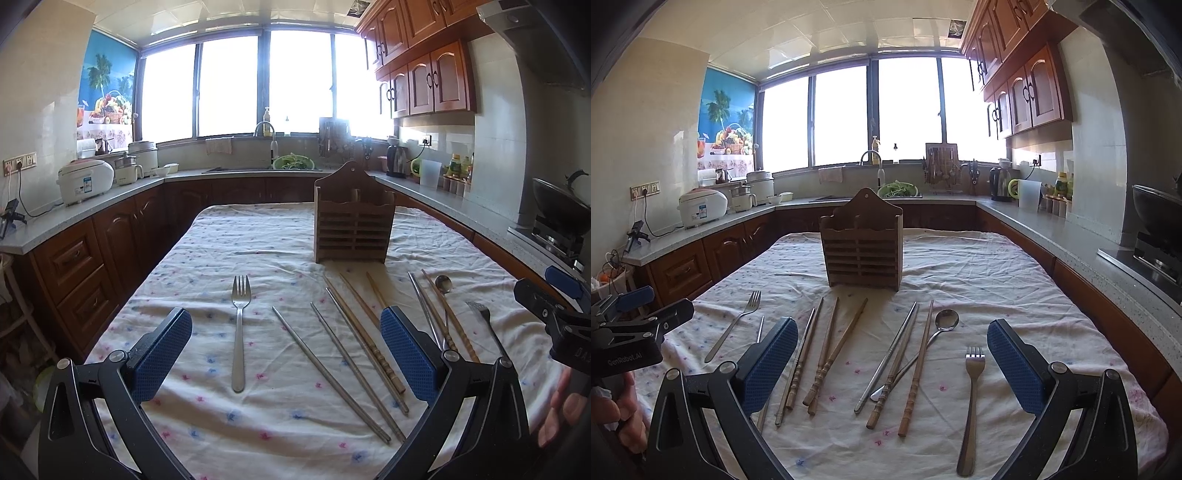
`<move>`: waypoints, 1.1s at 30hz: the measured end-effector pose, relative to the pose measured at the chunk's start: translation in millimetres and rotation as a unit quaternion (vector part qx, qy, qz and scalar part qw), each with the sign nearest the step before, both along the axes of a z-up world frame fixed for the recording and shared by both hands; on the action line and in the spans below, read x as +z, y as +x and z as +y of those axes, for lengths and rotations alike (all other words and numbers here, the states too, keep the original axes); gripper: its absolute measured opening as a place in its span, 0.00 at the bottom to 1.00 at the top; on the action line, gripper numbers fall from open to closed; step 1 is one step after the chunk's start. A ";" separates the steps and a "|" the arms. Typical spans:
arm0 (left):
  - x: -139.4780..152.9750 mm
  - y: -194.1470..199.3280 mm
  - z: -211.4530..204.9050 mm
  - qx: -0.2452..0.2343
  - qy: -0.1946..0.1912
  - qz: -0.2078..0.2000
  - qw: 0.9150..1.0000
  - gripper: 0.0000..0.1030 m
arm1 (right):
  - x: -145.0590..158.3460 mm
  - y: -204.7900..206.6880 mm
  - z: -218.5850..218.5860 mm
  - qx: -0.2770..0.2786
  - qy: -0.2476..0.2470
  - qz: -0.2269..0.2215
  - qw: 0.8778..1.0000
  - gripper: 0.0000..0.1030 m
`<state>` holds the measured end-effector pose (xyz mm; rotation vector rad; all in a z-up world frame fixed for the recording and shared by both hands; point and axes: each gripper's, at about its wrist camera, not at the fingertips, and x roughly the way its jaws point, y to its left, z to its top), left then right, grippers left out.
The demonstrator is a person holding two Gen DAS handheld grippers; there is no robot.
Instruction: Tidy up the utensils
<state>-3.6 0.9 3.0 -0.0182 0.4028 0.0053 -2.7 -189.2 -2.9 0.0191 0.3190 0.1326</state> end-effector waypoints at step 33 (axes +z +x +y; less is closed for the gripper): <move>-3.7 8.7 4.5 -0.006 -0.016 0.015 1.000 1.00 | -0.6 3.3 3.1 0.005 0.002 0.000 1.000 1.00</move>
